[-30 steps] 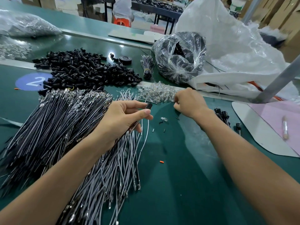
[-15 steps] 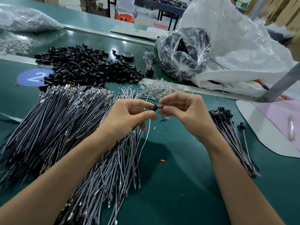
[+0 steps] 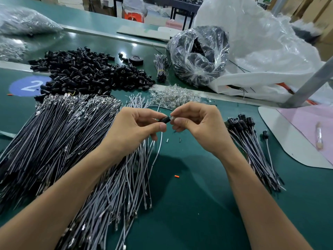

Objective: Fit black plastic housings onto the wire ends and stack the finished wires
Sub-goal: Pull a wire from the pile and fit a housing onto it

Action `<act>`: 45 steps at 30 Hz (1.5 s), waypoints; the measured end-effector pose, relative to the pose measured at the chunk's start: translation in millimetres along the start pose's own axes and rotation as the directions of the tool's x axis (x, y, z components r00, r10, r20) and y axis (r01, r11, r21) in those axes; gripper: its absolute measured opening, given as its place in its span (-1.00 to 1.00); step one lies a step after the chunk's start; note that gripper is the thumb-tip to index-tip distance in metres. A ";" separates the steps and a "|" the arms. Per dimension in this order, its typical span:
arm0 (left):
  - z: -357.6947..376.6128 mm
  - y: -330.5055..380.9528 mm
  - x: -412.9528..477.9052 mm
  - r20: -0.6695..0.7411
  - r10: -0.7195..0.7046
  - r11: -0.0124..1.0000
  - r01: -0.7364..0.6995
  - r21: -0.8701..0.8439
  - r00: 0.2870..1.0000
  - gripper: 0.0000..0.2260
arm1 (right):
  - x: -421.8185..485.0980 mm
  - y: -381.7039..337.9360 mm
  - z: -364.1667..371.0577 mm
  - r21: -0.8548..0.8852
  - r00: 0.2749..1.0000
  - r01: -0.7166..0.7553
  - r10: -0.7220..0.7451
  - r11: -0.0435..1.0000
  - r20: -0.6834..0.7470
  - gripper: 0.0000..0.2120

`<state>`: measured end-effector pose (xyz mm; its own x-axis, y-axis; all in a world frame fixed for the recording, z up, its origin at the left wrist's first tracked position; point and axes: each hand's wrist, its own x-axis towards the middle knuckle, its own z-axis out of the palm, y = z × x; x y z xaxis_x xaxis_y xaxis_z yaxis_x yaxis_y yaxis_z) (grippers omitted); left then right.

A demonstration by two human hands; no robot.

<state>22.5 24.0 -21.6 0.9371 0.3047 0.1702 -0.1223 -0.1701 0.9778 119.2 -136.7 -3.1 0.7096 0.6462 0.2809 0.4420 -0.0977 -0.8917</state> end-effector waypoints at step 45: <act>2.2 4.0 -3.8 0.094 0.091 0.978 -0.072 -0.196 0.991 -0.84 | -3.3 0.2 2.9 0.225 0.995 0.086 -0.093 0.971 0.020 -0.69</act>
<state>19.2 20.1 -18.6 0.9485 0.1987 0.2468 -0.2509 -0.0043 0.9680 115.3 -136.7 -5.2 0.6543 0.6674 0.3556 0.3668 0.1312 -0.9210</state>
